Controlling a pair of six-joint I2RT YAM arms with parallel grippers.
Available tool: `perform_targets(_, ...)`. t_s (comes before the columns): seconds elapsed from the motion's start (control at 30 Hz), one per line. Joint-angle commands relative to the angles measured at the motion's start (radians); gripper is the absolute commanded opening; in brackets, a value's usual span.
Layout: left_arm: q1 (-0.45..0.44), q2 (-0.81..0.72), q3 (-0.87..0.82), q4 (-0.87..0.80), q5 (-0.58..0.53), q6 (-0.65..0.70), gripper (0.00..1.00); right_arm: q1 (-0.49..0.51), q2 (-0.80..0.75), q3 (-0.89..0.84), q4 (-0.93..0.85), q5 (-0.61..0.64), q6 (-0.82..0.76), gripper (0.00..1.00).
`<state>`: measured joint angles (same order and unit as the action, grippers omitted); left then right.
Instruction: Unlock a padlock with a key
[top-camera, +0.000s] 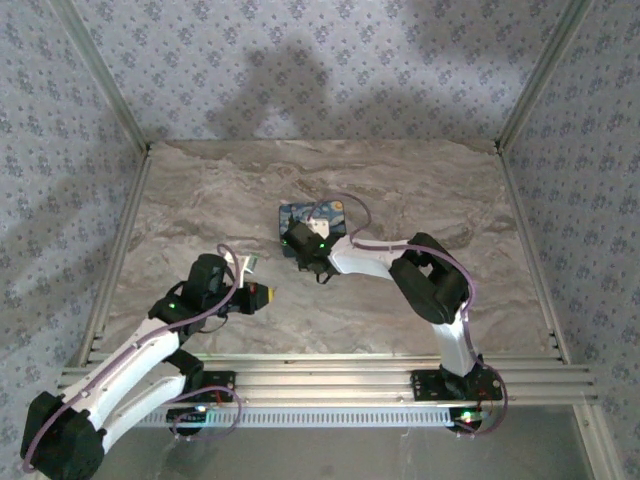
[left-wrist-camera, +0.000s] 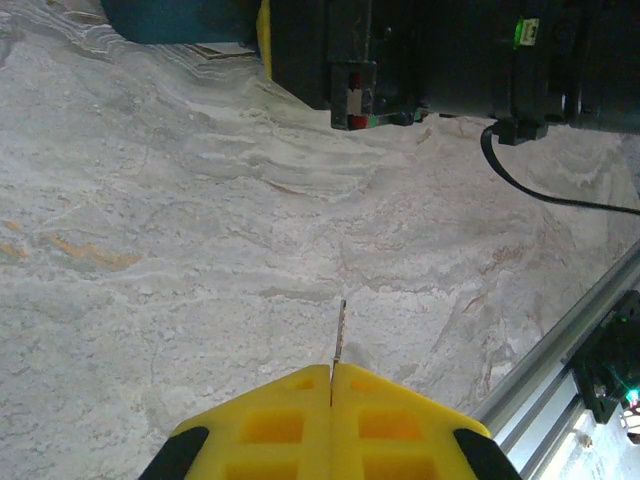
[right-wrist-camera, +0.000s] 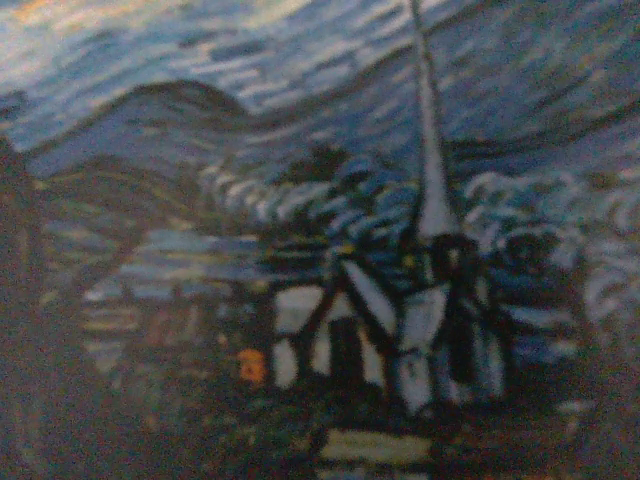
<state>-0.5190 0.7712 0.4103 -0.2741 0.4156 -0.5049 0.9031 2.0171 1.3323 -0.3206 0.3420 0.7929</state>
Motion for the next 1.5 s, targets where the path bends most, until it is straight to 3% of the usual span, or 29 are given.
perform_targets(0.0,0.002,-0.002,-0.011,0.058,0.047,0.034,0.00,-0.016,-0.049,0.019,-0.031,-0.040,-0.024,0.04)
perform_targets(0.07,0.001,0.024,-0.026,0.118,0.054,0.039,0.00,-0.033,-0.072,0.024,-0.049,-0.134,-0.029,0.00)
perform_targets(0.47,-0.013,0.219,-0.047,0.457,0.074,0.105,0.00,-0.135,-0.228,0.008,-0.157,-0.591,-0.036,0.00)
perform_targets(0.97,-0.025,0.379,-0.074,0.760,0.181,0.149,0.00,-0.190,-0.317,-0.015,-0.162,-0.813,0.006,0.00)
perform_targets(1.47,0.016,0.567,-0.077,1.069,0.293,0.036,0.00,-0.209,-0.323,-0.019,-0.166,-0.864,0.004,0.00)
